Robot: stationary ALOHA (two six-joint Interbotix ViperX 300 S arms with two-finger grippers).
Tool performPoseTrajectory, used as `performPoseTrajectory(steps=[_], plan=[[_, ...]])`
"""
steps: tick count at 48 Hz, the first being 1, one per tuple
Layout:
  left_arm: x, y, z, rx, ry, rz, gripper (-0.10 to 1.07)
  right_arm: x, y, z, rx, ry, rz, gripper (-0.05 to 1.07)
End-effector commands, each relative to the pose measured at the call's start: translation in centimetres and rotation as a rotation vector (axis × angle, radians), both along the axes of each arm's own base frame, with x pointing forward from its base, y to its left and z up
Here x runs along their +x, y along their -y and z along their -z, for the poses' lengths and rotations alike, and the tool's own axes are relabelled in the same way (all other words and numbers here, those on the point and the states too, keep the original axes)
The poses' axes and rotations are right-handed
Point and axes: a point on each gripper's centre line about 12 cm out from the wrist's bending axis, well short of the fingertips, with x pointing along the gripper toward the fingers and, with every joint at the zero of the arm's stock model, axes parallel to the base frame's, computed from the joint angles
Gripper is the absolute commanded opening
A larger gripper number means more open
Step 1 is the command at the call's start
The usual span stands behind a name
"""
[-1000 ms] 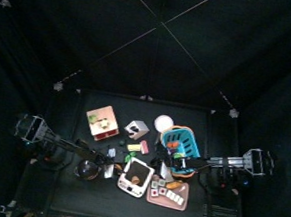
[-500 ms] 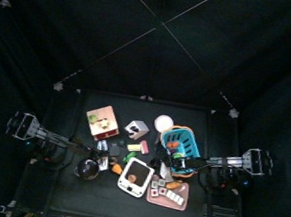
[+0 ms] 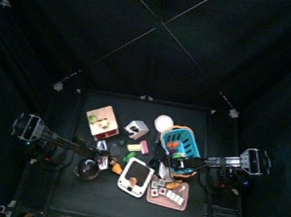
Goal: Grab eggshell from table
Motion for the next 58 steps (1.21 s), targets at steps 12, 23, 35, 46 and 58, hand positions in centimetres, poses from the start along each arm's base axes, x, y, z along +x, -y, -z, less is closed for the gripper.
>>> performPoseTrajectory(steps=[12, 23, 35, 46, 58], plan=[[1.1, -0.1, 0.6, -0.024, 0.026, 0.005, 0.73, 0.4, 0.0, -1.2, 0.0, 0.039, -0.005, 0.44], [1.2, -0.6, 0.7, -0.028, 0.029, -0.008, 0.64, 0.4, 0.0, -1.2, 0.0, 0.039, -0.003, 0.44], [1.3, -0.7, 0.6, -0.03, 0.036, -0.017, 0.49, 0.4, 0.0, -1.2, 0.0, 0.039, -0.005, 0.44], [1.5, -0.9, -0.5, -0.027, 0.061, -0.026, 0.48, 0.4, 0.0, -1.2, 0.0, 0.039, -0.005, 0.44], [1.2, -0.9, -2.0, -0.026, 0.107, -0.028, 0.48, 0.4, 0.0, -1.2, 0.001, 0.039, -0.004, 0.44]])
